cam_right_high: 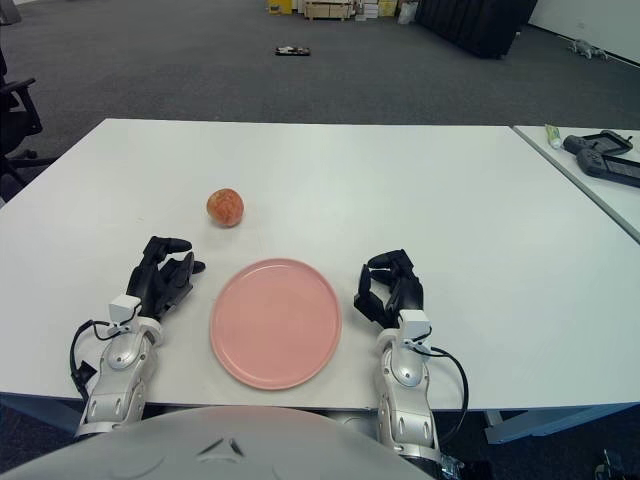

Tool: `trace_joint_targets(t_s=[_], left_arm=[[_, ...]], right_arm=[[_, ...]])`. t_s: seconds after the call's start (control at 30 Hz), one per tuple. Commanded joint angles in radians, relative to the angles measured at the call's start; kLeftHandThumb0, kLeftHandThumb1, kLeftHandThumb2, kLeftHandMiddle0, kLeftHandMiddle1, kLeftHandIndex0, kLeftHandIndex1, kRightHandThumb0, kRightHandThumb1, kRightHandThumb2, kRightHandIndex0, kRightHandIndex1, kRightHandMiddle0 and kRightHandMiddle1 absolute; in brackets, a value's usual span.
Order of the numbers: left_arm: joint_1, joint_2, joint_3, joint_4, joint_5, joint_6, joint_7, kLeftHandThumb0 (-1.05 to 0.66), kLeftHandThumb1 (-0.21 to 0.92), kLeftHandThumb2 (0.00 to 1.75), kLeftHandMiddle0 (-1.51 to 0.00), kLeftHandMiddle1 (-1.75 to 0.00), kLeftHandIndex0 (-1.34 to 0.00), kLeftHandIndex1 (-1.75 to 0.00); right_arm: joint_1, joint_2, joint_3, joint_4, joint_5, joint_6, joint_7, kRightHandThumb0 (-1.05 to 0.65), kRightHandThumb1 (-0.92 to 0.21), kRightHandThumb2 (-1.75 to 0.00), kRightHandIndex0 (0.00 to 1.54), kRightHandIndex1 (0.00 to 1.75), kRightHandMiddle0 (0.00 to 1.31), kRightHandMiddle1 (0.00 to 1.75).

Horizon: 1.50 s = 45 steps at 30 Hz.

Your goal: Put the apple into the plate.

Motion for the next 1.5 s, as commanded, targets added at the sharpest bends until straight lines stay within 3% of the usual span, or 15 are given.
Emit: trace_joint_targets(t_s=[0.0,1.03,1.1,1.27,1.47], left_arm=[[0.008,0.005,0.004,0.002,-0.003,0.018,-0.001,-0.35,0.85,0.63,-0.54,-1.29,-0.23,-1.75],[-0.021,0.002,0.0,0.008,-0.002,0.01,0.0,-0.35,0.9,0.56,-0.54,-1.3,-0.21,-1.75],[-0.035,0.001,0.001,0.009,0.005,0.01,0.008,-0.35,0.89,0.57,-0.55,-1.3,-0.21,-1.75],[-0.161,0.029,-0.001,0.04,0.094,0.015,0.066,-0.35,0.91,0.54,-0.56,-1.31,-0.2,-1.75],[-0.217,0.088,-0.031,0.078,0.233,-0.006,0.115,-0.35,0.88,0.58,-0.47,-1.31,-0.22,-1.75]], right_arm=[[0.004,0.015,0.001,-0.009,0.009,0.016,-0.005,-0.41,-0.53,-1.06,0.98,1.75,0.44,1.75],[-0.003,0.008,0.003,0.002,-0.012,0.017,-0.017,-0.42,-0.52,-1.07,0.99,1.75,0.45,1.75],[-0.004,0.007,0.003,0.004,-0.011,0.015,-0.016,-0.42,-0.52,-1.07,0.99,1.75,0.45,1.75],[-0.011,0.006,0.001,0.007,-0.007,0.015,-0.015,-0.42,-0.5,-1.09,1.0,1.75,0.46,1.75],[-0.012,0.004,0.0,0.01,0.0,0.011,-0.007,-0.42,-0.5,-1.1,1.0,1.75,0.47,1.75]])
